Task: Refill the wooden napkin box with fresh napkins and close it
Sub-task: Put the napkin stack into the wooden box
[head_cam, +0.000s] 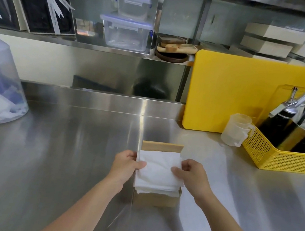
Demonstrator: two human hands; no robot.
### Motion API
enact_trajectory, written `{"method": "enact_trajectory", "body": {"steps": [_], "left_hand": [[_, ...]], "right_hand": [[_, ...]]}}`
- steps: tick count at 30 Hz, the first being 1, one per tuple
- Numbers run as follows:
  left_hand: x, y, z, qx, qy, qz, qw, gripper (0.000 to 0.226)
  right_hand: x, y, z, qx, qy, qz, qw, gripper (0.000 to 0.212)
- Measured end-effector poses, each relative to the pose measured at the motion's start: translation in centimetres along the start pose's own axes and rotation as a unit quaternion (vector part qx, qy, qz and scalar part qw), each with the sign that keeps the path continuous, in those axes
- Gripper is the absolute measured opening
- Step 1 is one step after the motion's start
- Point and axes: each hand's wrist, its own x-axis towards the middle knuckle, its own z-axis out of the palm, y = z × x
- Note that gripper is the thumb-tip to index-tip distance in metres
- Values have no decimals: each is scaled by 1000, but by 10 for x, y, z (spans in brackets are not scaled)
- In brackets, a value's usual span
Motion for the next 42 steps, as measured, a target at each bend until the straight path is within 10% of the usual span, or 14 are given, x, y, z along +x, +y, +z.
{"method": "enact_trajectory", "body": {"steps": [7, 17, 21, 25, 35, 42], "left_hand": [[10, -9, 1, 113, -21, 76, 990, 12], [17, -6, 5, 444, 26, 182, 877, 32], [25, -11, 6, 369, 26, 178, 912, 24], [33, -10, 0, 69, 31, 163, 984, 16], [40, -2, 2, 180, 43, 283, 941, 19], [45, 12, 11, 187, 78, 210, 956, 21]], "right_hand": [[4, 4, 7, -98, 53, -33, 993, 13], [14, 12, 10, -173, 88, -39, 980, 14], [18, 9, 11, -166, 82, -49, 981, 16], [18, 8, 9, -166, 75, -49, 982, 20], [21, 5, 7, -170, 59, -42, 983, 16], [20, 2, 8, -152, 58, -46, 986, 15]]}}
